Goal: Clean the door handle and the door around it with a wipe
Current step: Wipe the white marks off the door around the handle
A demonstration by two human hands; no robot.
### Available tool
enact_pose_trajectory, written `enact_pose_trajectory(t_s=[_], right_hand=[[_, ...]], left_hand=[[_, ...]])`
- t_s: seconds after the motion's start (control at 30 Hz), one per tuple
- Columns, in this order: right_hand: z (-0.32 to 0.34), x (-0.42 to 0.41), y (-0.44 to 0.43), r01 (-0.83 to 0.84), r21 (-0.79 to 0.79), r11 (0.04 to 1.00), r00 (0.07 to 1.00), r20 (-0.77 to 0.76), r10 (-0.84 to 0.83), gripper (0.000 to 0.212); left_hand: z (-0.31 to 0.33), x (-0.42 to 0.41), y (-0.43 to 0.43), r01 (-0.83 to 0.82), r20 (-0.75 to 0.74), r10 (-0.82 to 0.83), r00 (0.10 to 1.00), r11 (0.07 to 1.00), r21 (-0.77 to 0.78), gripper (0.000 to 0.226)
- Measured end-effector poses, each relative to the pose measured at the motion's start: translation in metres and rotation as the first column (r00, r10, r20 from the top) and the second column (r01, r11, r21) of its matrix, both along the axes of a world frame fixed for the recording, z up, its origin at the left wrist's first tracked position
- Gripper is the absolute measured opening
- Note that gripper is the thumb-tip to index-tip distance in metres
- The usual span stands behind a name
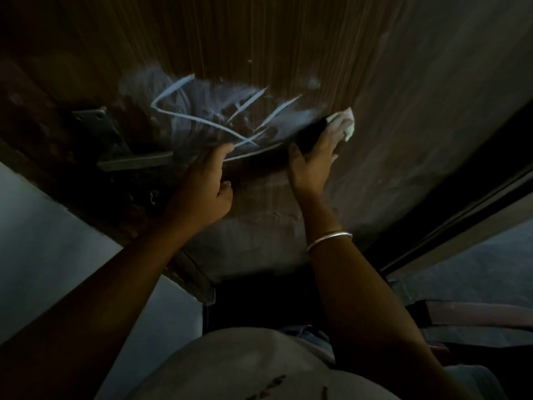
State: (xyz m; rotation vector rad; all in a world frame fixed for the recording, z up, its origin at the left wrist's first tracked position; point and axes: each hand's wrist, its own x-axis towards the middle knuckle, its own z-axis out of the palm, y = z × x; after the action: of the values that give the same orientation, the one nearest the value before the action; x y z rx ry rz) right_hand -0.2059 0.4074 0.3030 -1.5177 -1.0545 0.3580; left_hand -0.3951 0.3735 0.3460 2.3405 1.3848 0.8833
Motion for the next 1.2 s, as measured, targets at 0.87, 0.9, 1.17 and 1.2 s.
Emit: enact_pose_trajectory(t_s=[0.87,0.9,1.17,1.2], right_hand=[[0.026,-0.014,0.012,0.077,0.135,0.988,0.718,0.680,-0.149,0.098],[0.027,-0.026,0.011,0.004,0.124,0.992,0.663,0.743,-0.095,0.096],[0.011,-0.004,0.002,0.116,0.015,0.993,0.705,0.704,-0.093,0.097],[0.018,0.001,0.007,0.172,0.054,0.984,0.758,0.631,-0.167,0.102]], left_hand=[[0.000,-0.023,-0.007,-0.190,0.125,0.199,0.972,0.979,-0.078,0.063],[0.001,-0.021,-0.007,-0.180,0.125,0.189,0.974,0.980,-0.078,0.063],[0.005,-0.030,-0.009,-0.172,0.127,0.175,0.976,0.984,-0.039,0.063],[0.004,-0.034,-0.009,-0.191,0.147,0.198,0.969,0.980,-0.059,0.064]])
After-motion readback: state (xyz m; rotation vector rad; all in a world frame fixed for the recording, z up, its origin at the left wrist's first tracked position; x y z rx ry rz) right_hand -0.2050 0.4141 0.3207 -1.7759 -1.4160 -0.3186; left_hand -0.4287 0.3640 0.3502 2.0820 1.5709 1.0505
